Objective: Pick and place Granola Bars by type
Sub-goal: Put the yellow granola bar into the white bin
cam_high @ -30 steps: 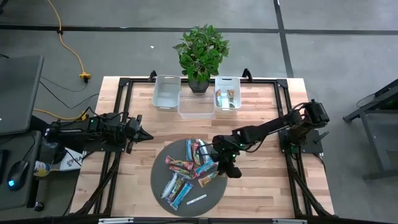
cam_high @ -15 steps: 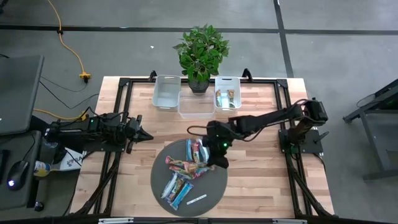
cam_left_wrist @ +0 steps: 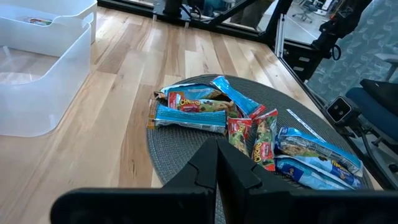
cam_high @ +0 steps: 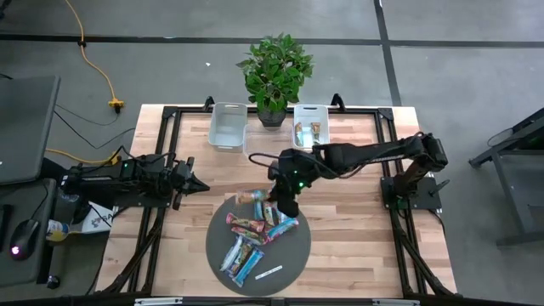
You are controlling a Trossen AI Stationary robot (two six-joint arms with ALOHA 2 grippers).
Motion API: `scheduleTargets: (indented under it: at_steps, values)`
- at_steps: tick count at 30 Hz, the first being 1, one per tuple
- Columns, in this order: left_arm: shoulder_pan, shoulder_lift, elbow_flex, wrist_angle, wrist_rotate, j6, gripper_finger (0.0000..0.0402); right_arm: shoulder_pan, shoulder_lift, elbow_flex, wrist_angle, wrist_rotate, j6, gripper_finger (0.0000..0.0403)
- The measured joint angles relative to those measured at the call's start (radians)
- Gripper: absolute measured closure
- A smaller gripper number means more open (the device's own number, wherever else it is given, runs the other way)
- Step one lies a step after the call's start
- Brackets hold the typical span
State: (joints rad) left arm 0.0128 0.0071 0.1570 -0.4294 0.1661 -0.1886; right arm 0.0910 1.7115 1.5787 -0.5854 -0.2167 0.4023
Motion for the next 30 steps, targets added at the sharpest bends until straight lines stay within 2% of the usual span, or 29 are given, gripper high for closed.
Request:
scheduleTargets:
  at_steps: [5,9,12,14,17,22,30]
  values:
    - [0.0,0.0,0.0,0.0,0.0,0.0,0.0401,0.0,0.0,0.178,-0.276,0.223,0.079,0.0375]
    - [0.0,0.0,0.0,0.0,0.0,0.0,0.0401,0.0,0.0,0.299,-0.521,0.395,0.223,0.0377]
    - [0.0,0.0,0.0,0.0,-0.001,0.0,0.0401,0.0,-0.001,0.356,-0.713,0.47,0.364,0.038]
    - [0.0,0.0,0.0,0.0,-0.001,0.0,0.0401,0.0,-0.001,0.365,-0.823,0.485,0.479,0.038]
    - [0.0,0.0,0.0,0.0,-0.001,0.0,0.0401,0.0,-0.001,0.362,-0.963,0.507,0.618,0.0376]
    - [0.0,0.0,0.0,0.0,-0.005,0.0,0.0401,-0.012,-0.002,0.294,-0.981,0.627,0.709,0.0374]
    - [0.0,0.0,0.0,0.0,-0.004,0.0,0.0401,-0.105,-0.003,0.03,-0.96,0.633,0.817,0.0374]
